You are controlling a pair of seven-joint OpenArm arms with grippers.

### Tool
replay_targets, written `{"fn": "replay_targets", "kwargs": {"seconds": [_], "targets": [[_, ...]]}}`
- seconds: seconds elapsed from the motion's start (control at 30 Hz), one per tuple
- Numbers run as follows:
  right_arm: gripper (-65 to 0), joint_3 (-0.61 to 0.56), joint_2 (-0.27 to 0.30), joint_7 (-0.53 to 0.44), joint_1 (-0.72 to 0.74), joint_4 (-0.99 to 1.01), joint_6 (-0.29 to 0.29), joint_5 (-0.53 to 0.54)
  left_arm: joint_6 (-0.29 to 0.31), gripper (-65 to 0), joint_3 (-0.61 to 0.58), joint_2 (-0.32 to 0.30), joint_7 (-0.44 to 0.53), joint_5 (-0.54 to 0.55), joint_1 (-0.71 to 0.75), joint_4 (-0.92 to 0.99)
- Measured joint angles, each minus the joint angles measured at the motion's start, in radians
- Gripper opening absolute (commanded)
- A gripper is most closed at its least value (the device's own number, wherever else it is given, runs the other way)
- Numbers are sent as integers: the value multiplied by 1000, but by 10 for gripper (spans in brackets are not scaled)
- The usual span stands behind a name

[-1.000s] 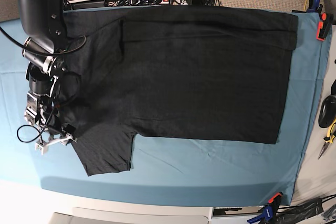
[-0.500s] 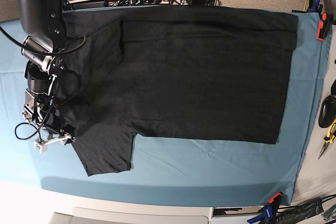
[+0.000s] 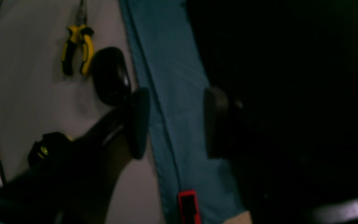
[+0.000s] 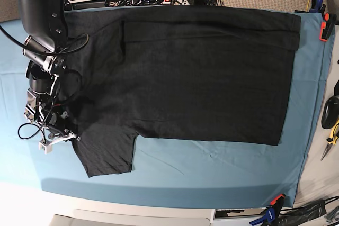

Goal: Fold the T-shirt properly
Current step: 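Release and move the right gripper to the hem corner beside it, then move the left gripper to the other hem corner and grasp it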

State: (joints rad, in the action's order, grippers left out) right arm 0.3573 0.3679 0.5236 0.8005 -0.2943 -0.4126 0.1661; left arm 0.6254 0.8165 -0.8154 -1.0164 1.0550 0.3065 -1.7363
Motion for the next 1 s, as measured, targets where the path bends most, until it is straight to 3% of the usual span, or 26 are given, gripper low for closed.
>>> {"fn": "replay_targets", "kwargs": {"seconds": [0.1, 0.17, 0.33, 0.8, 1.0], "targets": [[-645, 0, 0, -1, 0, 0, 0, 0, -7, -361, 0, 1, 0, 0, 0, 0], [-650, 0, 0, -1, 0, 0, 0, 0, -69, -361, -17, 8, 5, 3, -1, 6], [-650, 0, -1, -1, 0, 1, 0, -3, -91, -361, -176, 61, 21, -26, -35, 145], [-650, 0, -2, -54, -36, -9, -23, 16, -110, -361, -581, 106, 33, -34, -752, 900], [-650, 0, -3, -68, -53, -23, -30, 18, -97, -365, -668, 223, 61, -43, -970, 1204]]}}
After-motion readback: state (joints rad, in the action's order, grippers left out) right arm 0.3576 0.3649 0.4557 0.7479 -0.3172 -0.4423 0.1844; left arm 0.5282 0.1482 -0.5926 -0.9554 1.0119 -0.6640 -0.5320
